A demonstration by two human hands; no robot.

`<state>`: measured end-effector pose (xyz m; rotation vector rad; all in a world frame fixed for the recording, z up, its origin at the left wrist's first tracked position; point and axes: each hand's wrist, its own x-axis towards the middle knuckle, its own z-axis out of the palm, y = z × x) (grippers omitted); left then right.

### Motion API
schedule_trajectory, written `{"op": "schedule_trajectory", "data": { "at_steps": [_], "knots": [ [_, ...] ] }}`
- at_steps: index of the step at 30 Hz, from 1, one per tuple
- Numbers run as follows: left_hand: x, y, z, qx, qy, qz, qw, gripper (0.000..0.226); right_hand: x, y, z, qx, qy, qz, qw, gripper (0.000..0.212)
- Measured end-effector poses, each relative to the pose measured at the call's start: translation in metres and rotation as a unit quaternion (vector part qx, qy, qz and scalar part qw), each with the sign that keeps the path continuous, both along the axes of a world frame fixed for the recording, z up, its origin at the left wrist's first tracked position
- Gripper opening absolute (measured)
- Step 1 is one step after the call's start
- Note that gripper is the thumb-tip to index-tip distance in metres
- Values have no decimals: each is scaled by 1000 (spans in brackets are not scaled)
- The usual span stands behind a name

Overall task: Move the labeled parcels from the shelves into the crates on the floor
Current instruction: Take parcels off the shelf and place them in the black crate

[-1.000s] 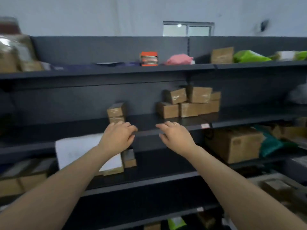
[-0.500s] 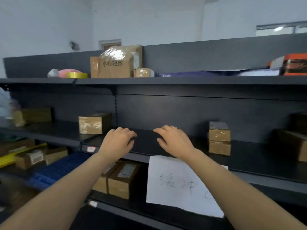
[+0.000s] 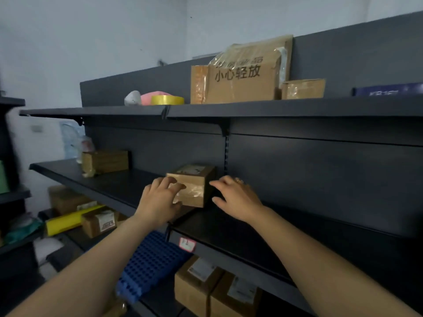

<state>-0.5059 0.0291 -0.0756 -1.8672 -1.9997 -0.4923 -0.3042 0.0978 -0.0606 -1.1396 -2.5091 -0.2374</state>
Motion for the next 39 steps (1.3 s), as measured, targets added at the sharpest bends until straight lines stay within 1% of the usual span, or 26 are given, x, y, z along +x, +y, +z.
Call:
{"op": "schedule_trajectory", "data": {
  "at_steps": [3,7,9,10,12,13,15,16,18,21,23,25,28,33,36,39],
  "knots": [
    [-37,46,-2,9,-5,-10,1000,52,-41,37,-5,-12,5,-26,1000,51],
    [-77,102,-1,10,-38,-29,999,50,-82,80,-7,-49,44,-72,995,53],
    [-91,128,-3,-11,-109,-45,993,53,-96,99,-10,-96,75,-93,988,57],
    [-97,139,-5,-27,-173,-63,982,55,-101,107,-13,-126,92,-102,982,59],
    [-100,156,-11,-53,-314,-103,942,56,-106,115,-20,-188,132,-102,968,62],
    [-98,160,-15,-59,-363,-116,923,53,-107,117,-25,-211,156,-92,960,63],
    [-89,163,-21,-52,-414,-133,899,48,-107,117,-33,-220,200,-77,952,65],
    [-84,162,-23,-42,-425,-140,894,47,-105,116,-35,-213,217,-79,949,66],
    [-73,158,-24,-28,-434,-152,887,46,-96,111,-35,-199,246,-85,945,65],
    [-50,150,-22,-17,-434,-189,880,43,-70,94,-31,-187,302,-90,930,55],
    [-23,141,-19,-8,-425,-216,879,47,-43,81,-29,-160,335,-108,922,50],
    [11,131,-17,-1,-418,-244,875,51,-10,66,-27,-126,348,-139,919,47],
    [73,112,-17,-4,-409,-277,870,53,48,36,-24,-97,353,-187,912,45],
    [182,74,-25,-47,-376,-323,867,53,156,-23,-24,-57,332,-277,900,37],
    [242,54,-30,-58,-364,-340,865,51,212,-54,-27,-48,323,-305,895,33],
    [292,39,-33,-74,-349,-341,870,50,254,-76,-28,-50,292,-328,897,32]
  ]
}}
